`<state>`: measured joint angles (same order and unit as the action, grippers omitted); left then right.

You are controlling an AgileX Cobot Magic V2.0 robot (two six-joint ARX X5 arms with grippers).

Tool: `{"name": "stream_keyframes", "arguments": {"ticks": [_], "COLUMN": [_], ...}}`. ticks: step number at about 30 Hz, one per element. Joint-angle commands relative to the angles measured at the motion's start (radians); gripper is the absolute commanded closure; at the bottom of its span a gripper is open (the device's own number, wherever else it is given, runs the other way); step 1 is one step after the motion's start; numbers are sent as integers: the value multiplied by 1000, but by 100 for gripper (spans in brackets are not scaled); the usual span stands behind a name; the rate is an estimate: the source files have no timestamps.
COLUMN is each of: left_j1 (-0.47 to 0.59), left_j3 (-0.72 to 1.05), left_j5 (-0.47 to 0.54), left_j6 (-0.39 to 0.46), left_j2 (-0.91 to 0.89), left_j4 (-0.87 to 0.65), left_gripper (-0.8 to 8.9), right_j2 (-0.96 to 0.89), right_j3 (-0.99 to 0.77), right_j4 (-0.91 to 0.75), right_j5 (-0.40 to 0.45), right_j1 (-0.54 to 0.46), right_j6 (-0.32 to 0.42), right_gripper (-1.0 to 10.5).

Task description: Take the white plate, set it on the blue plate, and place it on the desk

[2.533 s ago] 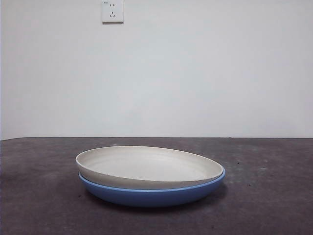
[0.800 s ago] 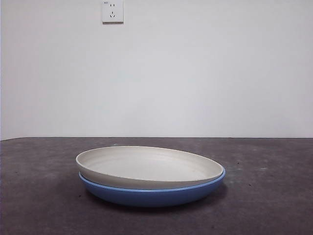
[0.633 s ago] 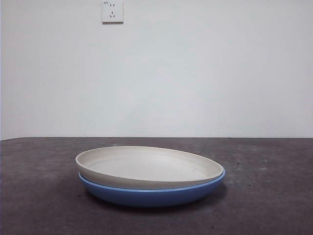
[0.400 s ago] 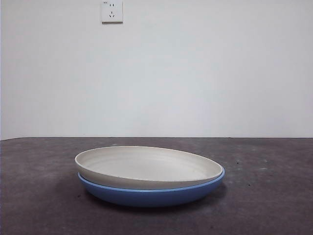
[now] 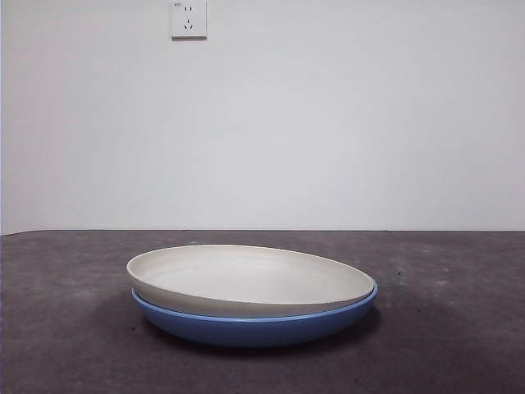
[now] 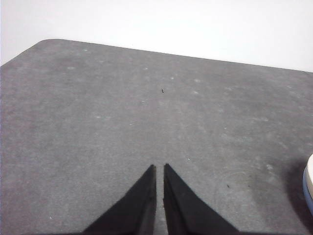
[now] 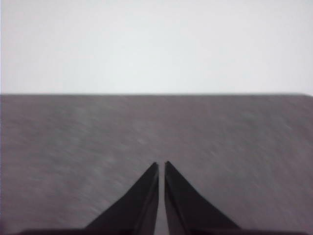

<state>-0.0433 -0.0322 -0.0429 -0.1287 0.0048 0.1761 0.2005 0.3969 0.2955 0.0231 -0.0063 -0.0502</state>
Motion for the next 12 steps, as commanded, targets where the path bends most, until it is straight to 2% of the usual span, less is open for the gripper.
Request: {"name": "stream_keyframes", "arguments": {"ticks": [1,12], "left_j1": [1,1], "left_j3": [21,21], "left_j5": [1,1], "left_j6": [11,11], "left_j2": [-2,-2], "left_j4": [-13,-13], "left_gripper": [789,789], "right_j2": [-49,-183], "right_j3": [-76,-270], "right_j4": [-63,-63], "right_j5": [11,11], "right_j1": [-37,-67], "right_j6": [16,11], "right_gripper": [930,930]}}
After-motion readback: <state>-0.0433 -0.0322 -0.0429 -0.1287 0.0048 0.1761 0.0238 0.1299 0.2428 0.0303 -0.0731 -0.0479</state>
